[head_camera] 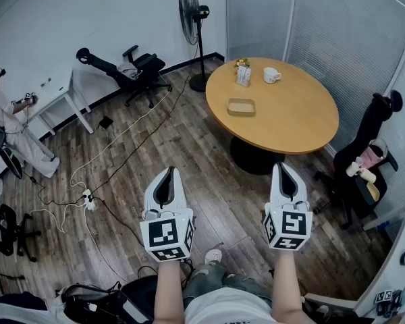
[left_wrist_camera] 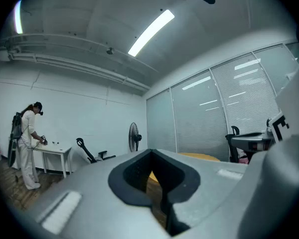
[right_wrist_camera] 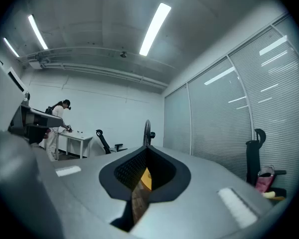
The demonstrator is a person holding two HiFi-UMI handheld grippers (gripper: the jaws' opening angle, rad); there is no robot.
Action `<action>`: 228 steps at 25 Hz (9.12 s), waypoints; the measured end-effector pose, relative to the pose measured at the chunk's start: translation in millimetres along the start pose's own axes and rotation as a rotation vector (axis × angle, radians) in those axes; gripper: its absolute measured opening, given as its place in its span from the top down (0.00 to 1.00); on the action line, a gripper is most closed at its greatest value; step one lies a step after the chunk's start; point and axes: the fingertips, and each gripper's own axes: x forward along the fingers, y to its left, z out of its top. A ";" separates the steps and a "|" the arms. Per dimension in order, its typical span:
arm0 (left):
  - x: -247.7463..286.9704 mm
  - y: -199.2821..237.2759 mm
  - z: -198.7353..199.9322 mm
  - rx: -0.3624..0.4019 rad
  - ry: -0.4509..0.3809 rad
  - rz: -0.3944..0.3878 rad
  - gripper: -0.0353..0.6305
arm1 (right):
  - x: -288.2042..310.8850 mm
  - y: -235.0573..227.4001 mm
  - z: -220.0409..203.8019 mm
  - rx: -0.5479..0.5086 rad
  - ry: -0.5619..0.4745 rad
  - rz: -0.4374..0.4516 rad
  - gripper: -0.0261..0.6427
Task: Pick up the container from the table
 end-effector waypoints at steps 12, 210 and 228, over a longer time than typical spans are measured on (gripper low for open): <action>17.2 10.1 -4.5 -0.006 0.010 -0.004 0.95 | 21.8 7.8 -5.2 0.003 0.018 0.006 0.93; 670.0 81.9 -104.5 -0.087 0.273 -0.242 0.95 | 653.2 -75.3 -121.5 -0.038 0.485 -0.106 0.89; 689.9 92.2 -4.8 -0.063 0.050 -0.193 0.95 | 665.4 -102.9 -7.8 -0.041 0.198 -0.157 0.89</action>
